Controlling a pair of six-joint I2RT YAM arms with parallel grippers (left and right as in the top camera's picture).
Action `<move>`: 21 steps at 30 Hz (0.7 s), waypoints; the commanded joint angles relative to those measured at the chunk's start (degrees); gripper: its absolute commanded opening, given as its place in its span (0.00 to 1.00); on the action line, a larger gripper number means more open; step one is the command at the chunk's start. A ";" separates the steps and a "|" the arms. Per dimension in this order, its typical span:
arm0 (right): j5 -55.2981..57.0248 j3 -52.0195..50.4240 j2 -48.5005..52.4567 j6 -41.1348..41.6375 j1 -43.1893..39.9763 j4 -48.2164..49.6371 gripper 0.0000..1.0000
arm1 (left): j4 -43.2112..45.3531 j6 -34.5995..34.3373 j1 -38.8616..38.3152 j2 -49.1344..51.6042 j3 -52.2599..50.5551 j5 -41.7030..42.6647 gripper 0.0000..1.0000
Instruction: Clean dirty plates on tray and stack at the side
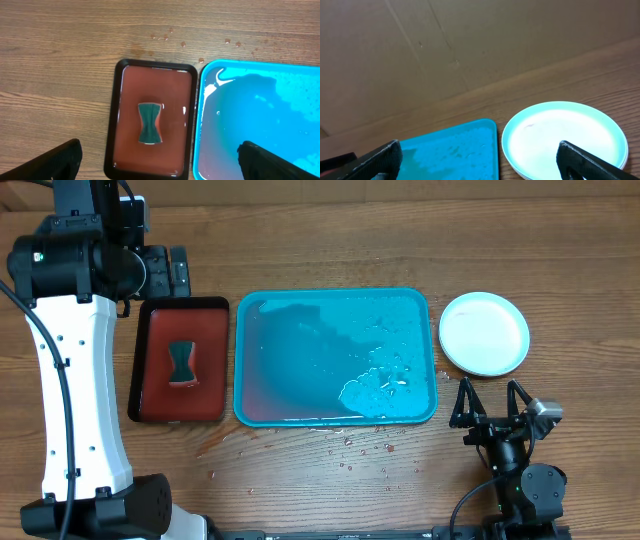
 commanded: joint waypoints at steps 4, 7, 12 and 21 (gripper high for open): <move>-0.07 -0.61 -0.57 -0.04 0.22 0.17 1.00 | 0.07 -0.79 -0.02 0.33 0.35 0.09 1.00; -0.07 -0.61 -0.57 -0.04 0.22 0.17 1.00 | 0.07 -0.81 -0.04 0.17 0.35 0.11 1.00; -0.07 -0.61 -0.57 -0.04 0.22 0.17 1.00 | 0.07 -0.79 -0.04 -3.74 0.35 0.09 1.00; -0.07 -0.61 -0.57 -0.04 0.22 0.17 1.00 | 6.08 0.09 -0.24 -23.74 -4.98 0.79 1.00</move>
